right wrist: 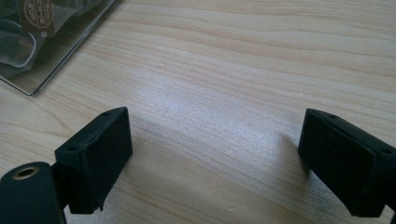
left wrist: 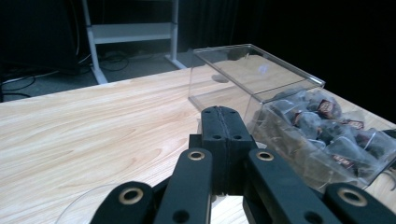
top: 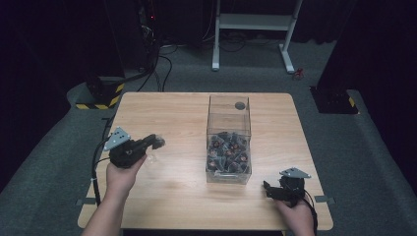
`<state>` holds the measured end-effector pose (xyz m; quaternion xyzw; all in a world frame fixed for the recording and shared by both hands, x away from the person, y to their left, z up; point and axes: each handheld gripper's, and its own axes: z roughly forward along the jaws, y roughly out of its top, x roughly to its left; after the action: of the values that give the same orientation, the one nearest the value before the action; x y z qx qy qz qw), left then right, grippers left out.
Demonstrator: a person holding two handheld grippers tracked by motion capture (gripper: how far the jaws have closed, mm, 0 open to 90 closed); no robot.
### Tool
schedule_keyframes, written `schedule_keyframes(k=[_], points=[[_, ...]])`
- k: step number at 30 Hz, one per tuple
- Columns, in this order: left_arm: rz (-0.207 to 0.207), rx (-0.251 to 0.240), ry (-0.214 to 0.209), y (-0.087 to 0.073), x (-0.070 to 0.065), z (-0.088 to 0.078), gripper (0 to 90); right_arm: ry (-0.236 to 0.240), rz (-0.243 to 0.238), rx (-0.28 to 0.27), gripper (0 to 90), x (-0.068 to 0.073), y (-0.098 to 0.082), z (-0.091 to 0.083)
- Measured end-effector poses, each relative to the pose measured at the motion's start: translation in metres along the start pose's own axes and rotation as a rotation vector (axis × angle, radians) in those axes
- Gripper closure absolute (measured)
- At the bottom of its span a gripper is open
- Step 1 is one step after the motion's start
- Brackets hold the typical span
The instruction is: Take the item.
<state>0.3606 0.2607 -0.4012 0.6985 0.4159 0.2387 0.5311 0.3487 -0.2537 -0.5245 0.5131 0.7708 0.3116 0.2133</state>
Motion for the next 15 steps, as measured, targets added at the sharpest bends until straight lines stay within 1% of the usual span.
schedule_keyframes(k=[6, 9, 13, 15], points=[[-0.013, 0.001, 0.025, -0.005, 0.011, -0.005, 90.0, 0.0, 0.0, 0.0, 9.7, 0.0, 0.0, 0.0], [-0.023, -0.004, 0.035, -0.007, 0.014, -0.007, 89.9, 0.0, 0.0, 0.0, 9.7, 0.0, 0.0, 0.0], [-0.02, -0.002, 0.048, -0.009, 0.019, -0.01, 90.0, 0.0, 0.0, 0.0, 9.7, 0.0, 0.0, 0.0], [-0.028, -0.001, 0.052, -0.01, 0.02, -0.011, 89.9, 0.0, 0.0, 0.0, 9.7, 0.0, 0.0, 0.0]])
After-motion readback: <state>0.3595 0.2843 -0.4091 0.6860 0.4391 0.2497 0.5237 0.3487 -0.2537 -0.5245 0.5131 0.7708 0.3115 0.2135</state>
